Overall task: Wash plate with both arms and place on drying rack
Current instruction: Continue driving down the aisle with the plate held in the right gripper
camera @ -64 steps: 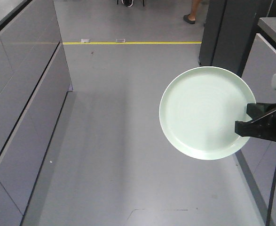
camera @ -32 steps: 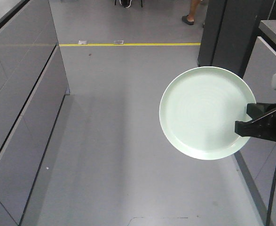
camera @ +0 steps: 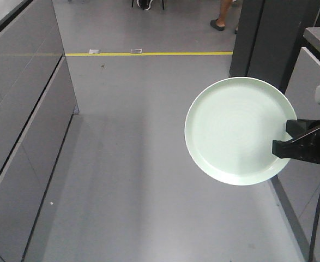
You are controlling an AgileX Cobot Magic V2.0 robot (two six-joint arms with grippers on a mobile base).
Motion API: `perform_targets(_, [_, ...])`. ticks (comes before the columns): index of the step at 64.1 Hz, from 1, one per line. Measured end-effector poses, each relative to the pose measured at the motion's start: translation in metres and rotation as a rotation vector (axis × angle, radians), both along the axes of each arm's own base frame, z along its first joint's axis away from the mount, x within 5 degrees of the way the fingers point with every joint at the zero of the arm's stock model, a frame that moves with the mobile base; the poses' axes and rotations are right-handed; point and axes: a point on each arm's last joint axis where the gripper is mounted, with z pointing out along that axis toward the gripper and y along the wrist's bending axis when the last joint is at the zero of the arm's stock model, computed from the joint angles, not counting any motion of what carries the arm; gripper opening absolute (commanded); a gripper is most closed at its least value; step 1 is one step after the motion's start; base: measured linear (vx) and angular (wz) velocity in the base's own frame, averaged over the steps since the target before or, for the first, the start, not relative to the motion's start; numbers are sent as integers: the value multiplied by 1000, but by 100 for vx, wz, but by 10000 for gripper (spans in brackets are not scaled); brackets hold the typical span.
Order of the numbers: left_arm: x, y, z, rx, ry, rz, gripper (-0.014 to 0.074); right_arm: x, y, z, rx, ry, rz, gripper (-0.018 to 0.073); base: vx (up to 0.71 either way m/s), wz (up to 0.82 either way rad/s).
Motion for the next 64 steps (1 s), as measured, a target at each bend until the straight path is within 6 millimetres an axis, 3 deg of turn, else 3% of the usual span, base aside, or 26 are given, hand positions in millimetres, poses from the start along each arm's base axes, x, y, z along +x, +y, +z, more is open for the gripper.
perform_targets(64, [0,0,0,0,0,0,-5,0,0,0,0,0,0,-9,11,-1])
